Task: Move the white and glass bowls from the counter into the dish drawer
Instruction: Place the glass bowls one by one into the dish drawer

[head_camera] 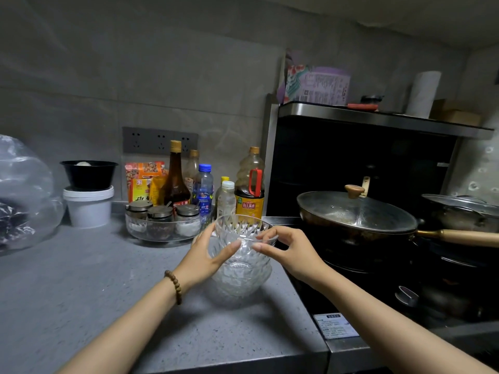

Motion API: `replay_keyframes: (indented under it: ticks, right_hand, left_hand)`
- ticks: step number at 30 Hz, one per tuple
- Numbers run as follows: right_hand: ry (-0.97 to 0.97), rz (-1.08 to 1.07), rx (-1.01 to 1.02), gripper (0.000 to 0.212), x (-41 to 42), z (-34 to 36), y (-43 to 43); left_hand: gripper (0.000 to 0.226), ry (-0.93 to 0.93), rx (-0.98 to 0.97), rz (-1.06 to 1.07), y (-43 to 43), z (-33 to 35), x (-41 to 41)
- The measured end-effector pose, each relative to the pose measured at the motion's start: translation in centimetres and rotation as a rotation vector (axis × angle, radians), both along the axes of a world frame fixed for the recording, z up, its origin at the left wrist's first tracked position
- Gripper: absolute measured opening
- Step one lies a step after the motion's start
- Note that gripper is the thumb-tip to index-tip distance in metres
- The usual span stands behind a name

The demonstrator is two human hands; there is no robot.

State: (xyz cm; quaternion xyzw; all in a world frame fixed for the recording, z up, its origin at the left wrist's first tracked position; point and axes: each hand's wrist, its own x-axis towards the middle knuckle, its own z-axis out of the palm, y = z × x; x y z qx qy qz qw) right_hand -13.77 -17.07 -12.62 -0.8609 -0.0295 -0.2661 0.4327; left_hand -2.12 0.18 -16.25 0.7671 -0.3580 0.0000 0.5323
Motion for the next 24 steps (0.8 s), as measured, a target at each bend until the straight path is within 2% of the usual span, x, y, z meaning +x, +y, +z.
replay_keyframes:
  ticks: [1, 4, 6, 12, 14, 17, 21, 24]
  right_hand:
    - [-0.029, 0.012, 0.014, 0.019, -0.4, 0.5, -0.1]
    - [-0.091, 0.032, 0.051, 0.022, -2.1, 2.1, -0.3]
    - [-0.108, 0.053, 0.102, 0.024, -3.7, 2.9, -0.7]
    - [-0.089, 0.046, 0.216, 0.026, -9.8, 3.5, -3.4]
    - [-0.058, -0.001, 0.213, 0.031, -12.4, 3.2, -5.0]
    - [0.011, -0.074, 0.198, 0.037, -16.2, 2.1, -7.4]
    - [0.079, -0.168, 0.130, 0.042, -21.0, -0.1, -10.6]
    - [0.128, -0.194, 0.149, 0.033, -23.9, -1.5, -12.3]
  left_hand:
    - [0.093, 0.007, -0.039, -0.027, -0.2, 0.6, -0.5]
    - [0.116, 0.080, -0.149, -0.107, -1.0, 2.6, -2.7]
    - [0.118, 0.101, -0.231, -0.172, -2.0, 3.6, -4.5]
    - [0.080, 0.223, -0.430, -0.400, -6.5, 4.6, -10.3]
    - [0.068, 0.265, -0.434, -0.441, -8.4, 4.3, -12.4]
    - [0.082, 0.314, -0.402, -0.492, -11.5, 3.1, -15.1]
    - [0.093, 0.395, -0.255, -0.556, -15.3, 1.1, -18.5]
    - [0.098, 0.502, -0.165, -0.596, -18.1, -0.6, -20.9]
